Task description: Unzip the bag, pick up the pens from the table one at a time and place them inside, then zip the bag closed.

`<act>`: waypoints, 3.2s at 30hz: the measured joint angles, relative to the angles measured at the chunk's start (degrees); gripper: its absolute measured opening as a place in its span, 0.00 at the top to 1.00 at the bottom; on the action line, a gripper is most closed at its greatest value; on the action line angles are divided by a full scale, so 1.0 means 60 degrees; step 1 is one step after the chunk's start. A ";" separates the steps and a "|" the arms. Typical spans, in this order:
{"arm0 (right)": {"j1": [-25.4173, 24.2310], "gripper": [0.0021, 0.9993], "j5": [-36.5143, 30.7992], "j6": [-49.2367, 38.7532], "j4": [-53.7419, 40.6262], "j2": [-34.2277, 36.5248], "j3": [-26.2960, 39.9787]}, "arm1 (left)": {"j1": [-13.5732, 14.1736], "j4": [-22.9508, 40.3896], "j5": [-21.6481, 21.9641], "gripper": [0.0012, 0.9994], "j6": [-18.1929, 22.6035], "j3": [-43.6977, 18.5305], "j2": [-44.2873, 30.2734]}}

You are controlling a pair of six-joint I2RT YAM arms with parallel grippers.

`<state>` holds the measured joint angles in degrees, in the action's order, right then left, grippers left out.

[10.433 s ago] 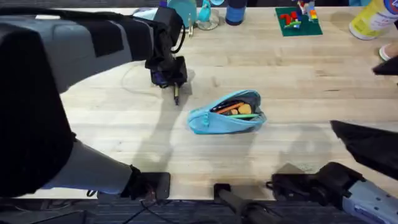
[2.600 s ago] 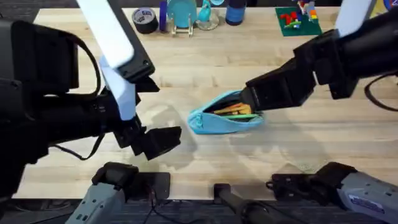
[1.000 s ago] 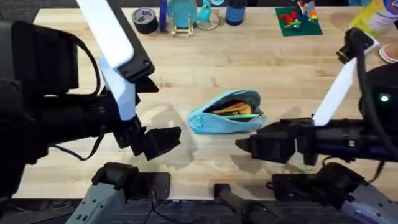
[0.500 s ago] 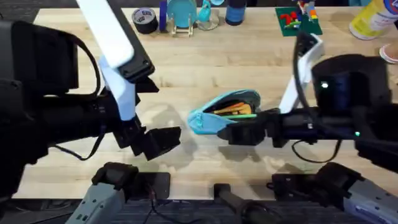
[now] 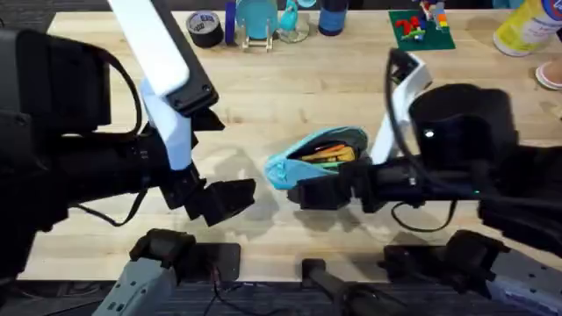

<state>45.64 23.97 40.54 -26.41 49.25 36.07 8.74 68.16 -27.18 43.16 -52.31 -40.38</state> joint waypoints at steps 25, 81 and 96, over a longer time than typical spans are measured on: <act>0.0474 0.03 -0.1470 0.0893 0.1795 0.2842 0.0000 | -0.0002 0.0000 0.0000 0.01 0.0000 0.0000 0.0000; 0.1444 0.97 -0.2852 0.2493 0.4083 0.4124 -0.0007 | -0.0002 0.0000 0.0002 0.01 0.0004 0.0000 0.0000; 0.1316 0.97 -0.2846 0.2487 0.4046 0.3271 -0.0007 | -0.0002 0.0000 0.0004 0.01 0.0004 0.0000 0.0000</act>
<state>53.54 6.90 55.46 -2.13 68.88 36.03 8.73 68.16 -27.16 43.18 -52.31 -40.38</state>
